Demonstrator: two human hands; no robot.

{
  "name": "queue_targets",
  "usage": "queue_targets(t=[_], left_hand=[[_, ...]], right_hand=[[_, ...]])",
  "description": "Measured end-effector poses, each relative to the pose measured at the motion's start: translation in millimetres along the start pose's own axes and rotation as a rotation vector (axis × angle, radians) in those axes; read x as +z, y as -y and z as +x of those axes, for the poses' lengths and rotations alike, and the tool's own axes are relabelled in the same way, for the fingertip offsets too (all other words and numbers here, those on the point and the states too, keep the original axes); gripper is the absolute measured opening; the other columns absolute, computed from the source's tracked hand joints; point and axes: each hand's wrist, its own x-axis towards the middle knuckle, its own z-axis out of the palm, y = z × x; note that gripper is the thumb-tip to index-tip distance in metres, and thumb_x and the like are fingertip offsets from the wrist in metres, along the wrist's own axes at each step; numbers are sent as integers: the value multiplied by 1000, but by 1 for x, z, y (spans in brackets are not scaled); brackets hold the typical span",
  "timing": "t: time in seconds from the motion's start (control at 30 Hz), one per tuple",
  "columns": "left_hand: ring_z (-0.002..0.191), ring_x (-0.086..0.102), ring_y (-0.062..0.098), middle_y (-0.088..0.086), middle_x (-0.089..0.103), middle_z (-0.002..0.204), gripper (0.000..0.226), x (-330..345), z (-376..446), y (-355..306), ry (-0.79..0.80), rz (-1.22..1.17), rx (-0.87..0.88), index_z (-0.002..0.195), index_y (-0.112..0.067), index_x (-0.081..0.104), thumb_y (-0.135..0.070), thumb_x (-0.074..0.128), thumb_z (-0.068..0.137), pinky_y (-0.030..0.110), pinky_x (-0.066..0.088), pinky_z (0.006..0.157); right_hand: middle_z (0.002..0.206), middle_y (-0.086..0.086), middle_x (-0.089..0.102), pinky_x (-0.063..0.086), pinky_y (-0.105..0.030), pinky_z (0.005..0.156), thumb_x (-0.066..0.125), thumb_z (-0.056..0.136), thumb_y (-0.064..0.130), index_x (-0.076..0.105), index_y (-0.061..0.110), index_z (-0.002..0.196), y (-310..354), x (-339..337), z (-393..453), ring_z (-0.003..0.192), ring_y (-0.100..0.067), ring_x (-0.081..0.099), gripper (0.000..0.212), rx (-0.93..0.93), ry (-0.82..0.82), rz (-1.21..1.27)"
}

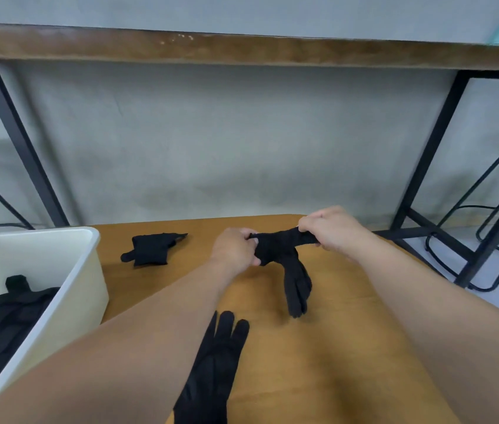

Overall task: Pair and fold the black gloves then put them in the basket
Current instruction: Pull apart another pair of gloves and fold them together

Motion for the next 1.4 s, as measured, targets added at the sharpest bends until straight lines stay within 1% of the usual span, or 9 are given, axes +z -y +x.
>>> queue_targets(t=[0.2, 0.37, 0.5, 0.67, 0.77, 0.93, 1.1, 1.2, 1.4], left_hand=[[90, 62, 27, 9, 65, 98, 20, -5, 4, -15, -77, 646, 228, 108, -12, 59, -15, 42, 99, 37, 53, 71], [80, 61, 21, 0, 64, 90, 5, -19, -2, -38, -66, 482, 317, 97, -20, 60, -23, 58, 94, 28, 48, 66], [61, 55, 11, -4, 59, 75, 3, -36, -13, -60, 67, 212, 340, 91, -17, 62, -16, 66, 90, 23, 49, 61], [59, 53, 8, -4, 62, 76, 7, -66, -35, -77, 111, 88, 289, 95, -14, 68, -18, 68, 89, 17, 45, 56], [58, 52, 3, -10, 60, 72, 9, -86, -52, -80, 130, 137, 272, 97, -17, 69, -18, 69, 88, 8, 40, 48], [67, 54, 5, -8, 63, 84, 6, -106, -79, -80, 38, 227, 273, 92, -21, 71, -24, 66, 90, 20, 44, 65], [58, 62, 15, 7, 70, 78, 30, -117, -110, -80, 63, -16, 57, 104, -8, 63, -35, 52, 98, 21, 48, 50], [66, 66, 19, 11, 69, 80, 35, -123, -127, -78, 107, -168, -35, 96, -6, 62, -40, 52, 98, 27, 57, 66], [80, 55, 16, 8, 60, 99, 20, -146, -136, -53, 133, -278, -45, 109, -6, 66, -15, 66, 91, 26, 54, 72]], right_hand=[[101, -2, 65, 43, -24, 72, 55, 90, 19, 69, 22, 105, -15, -2, -1, 88, -20, 59, 21, 44, -64, -307], [140, 5, 53, 36, -23, 85, 61, 91, 29, 53, 30, 137, 3, 11, -8, 121, -18, 53, 46, -146, -35, -285], [126, 8, 59, 45, -26, 82, 67, 89, 25, 52, 28, 137, 19, 11, -9, 94, -14, 59, 50, -192, -29, -82], [53, 14, 57, 39, -21, 56, 69, 89, 21, 71, 19, 91, 35, 0, -22, 47, -6, 50, 3, -191, 42, 117], [54, 5, 54, 38, -23, 54, 68, 89, 20, 69, 17, 90, 47, -7, -39, 49, -9, 48, 3, -168, 82, 200], [50, 10, 51, 33, -21, 49, 70, 88, 22, 70, 13, 95, 66, -6, -68, 48, -11, 40, 11, -167, 131, 242], [57, 8, 57, 33, -22, 48, 73, 86, 25, 69, 15, 84, 88, 8, -96, 44, -11, 40, 11, -181, 98, 227], [69, 2, 67, 31, -22, 45, 72, 87, 24, 73, 9, 87, 100, 20, -108, 42, -10, 42, 15, -202, 125, 226], [88, 2, 78, 35, -21, 46, 62, 92, 17, 71, 12, 100, 115, 24, -126, 51, -10, 49, 13, -204, 230, 222]])
